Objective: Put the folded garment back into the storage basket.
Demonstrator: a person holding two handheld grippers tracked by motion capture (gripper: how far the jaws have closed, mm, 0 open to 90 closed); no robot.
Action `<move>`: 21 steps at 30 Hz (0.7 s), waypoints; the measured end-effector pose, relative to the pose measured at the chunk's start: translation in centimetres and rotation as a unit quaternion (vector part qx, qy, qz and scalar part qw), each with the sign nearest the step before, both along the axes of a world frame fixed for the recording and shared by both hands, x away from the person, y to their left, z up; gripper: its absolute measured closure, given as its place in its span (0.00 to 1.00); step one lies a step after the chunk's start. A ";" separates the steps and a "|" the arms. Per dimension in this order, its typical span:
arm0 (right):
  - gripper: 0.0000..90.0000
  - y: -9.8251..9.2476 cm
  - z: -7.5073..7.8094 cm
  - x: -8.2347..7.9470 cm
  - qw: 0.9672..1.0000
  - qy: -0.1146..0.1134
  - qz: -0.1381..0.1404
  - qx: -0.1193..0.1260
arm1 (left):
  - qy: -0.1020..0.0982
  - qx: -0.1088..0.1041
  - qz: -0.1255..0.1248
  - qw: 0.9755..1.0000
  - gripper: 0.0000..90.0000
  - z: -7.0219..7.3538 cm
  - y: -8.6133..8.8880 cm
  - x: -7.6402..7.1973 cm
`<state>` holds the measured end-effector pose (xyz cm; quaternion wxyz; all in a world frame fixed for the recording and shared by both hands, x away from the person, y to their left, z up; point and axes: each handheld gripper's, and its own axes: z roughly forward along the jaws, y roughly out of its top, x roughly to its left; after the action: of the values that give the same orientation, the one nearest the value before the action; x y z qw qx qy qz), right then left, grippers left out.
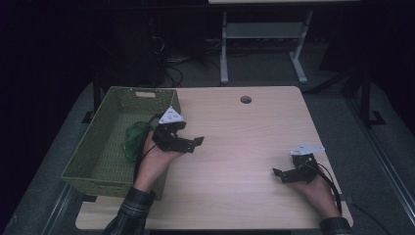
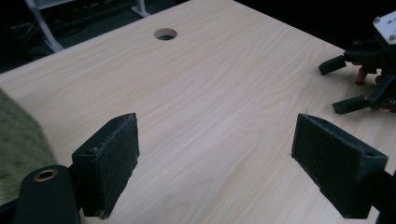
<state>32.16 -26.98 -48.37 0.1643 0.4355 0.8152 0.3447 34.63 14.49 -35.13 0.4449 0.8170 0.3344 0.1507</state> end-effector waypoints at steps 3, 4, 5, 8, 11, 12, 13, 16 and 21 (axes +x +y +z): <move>0.02 0.0 0.0 0.0 1.000 0.000 0.000 0.000 | 0.004 -0.003 -0.004 1.000 0.16 -1.1 -1.0 -0.1; 0.02 0.0 0.0 0.0 1.000 0.000 0.000 0.000 | 0.007 -0.006 -0.003 1.000 0.16 -1.4 -1.4 -0.1; 0.02 0.0 0.0 0.0 1.000 0.000 0.000 0.000 | 0.008 -0.004 -0.005 1.000 0.16 -1.8 -1.7 -0.2; 0.02 0.0 0.0 0.0 1.000 0.000 0.000 0.000 | 0.007 0.002 -0.009 1.000 0.16 -2.9 -2.5 -0.3; 0.02 0.0 0.0 0.0 1.000 0.000 0.000 0.000 | 0.006 0.000 -0.010 1.000 0.16 -4.1 -3.1 -0.4; 0.02 0.0 0.0 0.0 1.000 0.000 0.000 0.000 | 0.007 0.004 -0.012 1.000 0.16 -4.5 -3.2 -0.3; 0.02 0.0 0.0 0.0 1.000 0.000 0.000 0.000 | 0.009 0.006 -0.013 1.000 0.16 -5.0 -3.4 -0.3; 0.02 0.0 0.0 0.0 1.000 0.000 0.000 0.000 | 0.008 0.014 -0.013 1.000 0.16 -6.5 -3.7 -0.2; 0.02 0.0 0.0 0.0 1.000 0.000 0.000 0.000 | 0.006 0.030 -0.013 0.999 0.16 -8.5 -3.8 0.1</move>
<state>32.16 -26.99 -48.37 0.1644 0.4351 0.8155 0.3445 34.68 10.67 -43.66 0.4199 0.8354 0.3216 0.1495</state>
